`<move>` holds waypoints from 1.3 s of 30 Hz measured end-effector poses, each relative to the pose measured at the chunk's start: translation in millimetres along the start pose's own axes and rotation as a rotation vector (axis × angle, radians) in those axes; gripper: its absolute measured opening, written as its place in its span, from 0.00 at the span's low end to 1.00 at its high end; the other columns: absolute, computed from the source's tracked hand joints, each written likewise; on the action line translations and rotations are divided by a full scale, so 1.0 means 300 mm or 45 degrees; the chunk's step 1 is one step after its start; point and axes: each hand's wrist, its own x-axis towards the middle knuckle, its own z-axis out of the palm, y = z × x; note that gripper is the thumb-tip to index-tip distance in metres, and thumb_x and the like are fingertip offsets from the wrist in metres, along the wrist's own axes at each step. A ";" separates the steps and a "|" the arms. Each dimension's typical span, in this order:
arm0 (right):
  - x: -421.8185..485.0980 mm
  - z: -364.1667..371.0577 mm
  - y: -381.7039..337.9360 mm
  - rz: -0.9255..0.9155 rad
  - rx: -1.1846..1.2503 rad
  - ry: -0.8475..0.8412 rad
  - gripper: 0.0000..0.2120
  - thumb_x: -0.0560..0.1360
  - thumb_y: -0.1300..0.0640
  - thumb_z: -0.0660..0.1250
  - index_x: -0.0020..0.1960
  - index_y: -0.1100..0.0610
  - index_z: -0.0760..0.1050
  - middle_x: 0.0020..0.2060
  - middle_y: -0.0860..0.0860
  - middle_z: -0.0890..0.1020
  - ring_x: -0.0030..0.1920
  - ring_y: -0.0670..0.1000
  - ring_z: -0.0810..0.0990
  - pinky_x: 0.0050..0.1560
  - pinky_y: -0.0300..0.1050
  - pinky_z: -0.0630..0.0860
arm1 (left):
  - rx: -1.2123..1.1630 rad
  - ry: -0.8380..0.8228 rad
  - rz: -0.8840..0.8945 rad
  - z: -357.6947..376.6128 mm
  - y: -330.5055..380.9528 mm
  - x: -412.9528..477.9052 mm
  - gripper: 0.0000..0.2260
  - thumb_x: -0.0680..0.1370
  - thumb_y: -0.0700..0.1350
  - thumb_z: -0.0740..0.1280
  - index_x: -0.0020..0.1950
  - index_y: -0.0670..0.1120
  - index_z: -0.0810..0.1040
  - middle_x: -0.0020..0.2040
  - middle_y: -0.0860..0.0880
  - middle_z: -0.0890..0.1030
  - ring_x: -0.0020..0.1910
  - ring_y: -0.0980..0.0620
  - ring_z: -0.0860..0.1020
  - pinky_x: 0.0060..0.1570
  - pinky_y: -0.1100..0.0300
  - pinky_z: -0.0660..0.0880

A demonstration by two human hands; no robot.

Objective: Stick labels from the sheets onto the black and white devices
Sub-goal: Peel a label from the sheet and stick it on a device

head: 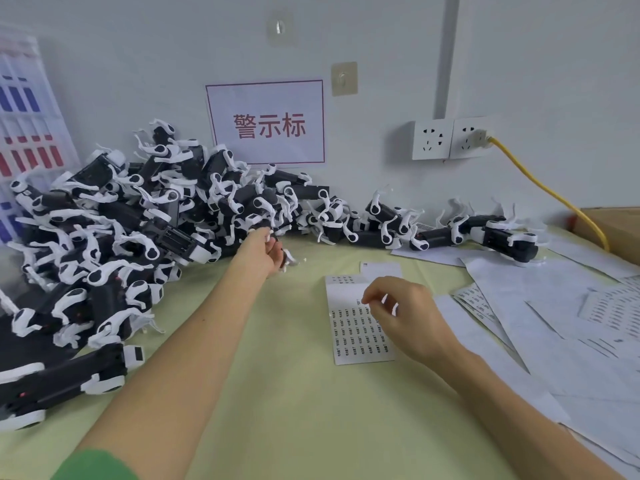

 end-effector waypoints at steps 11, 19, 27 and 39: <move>-0.003 0.004 -0.010 -0.043 0.011 0.020 0.09 0.77 0.64 0.66 0.47 0.51 0.81 0.39 0.42 0.81 0.36 0.48 0.78 0.40 0.46 0.77 | 0.047 0.196 0.156 -0.110 -0.120 -0.243 0.09 0.77 0.40 0.64 0.37 0.48 0.71 0.34 0.53 0.75 0.23 0.56 0.63 0.26 0.64 0.63; 0.013 -0.015 -0.047 0.311 0.708 -0.201 0.20 0.78 0.44 0.60 0.69 0.43 0.74 0.60 0.44 0.82 0.60 0.45 0.80 0.58 0.44 0.77 | -0.175 -0.857 -0.186 -0.078 -0.187 -0.309 0.08 0.70 0.41 0.67 0.32 0.46 0.72 0.29 0.52 0.66 0.26 0.54 0.64 0.30 0.62 0.70; 0.031 -0.059 -0.064 0.609 1.261 -0.329 0.19 0.83 0.47 0.58 0.63 0.58 0.78 0.50 0.55 0.85 0.49 0.53 0.82 0.54 0.50 0.78 | -0.155 -1.001 -0.186 -0.058 -0.288 -0.277 0.15 0.78 0.45 0.61 0.59 0.40 0.80 0.45 0.45 0.80 0.41 0.50 0.76 0.44 0.57 0.76; 0.000 -0.025 -0.080 0.001 0.360 -0.016 0.23 0.76 0.41 0.68 0.69 0.39 0.67 0.55 0.40 0.80 0.55 0.42 0.79 0.53 0.37 0.75 | 0.553 -0.960 0.352 -0.041 -0.356 -0.327 0.22 0.79 0.61 0.65 0.68 0.50 0.80 0.62 0.47 0.84 0.59 0.47 0.80 0.59 0.51 0.72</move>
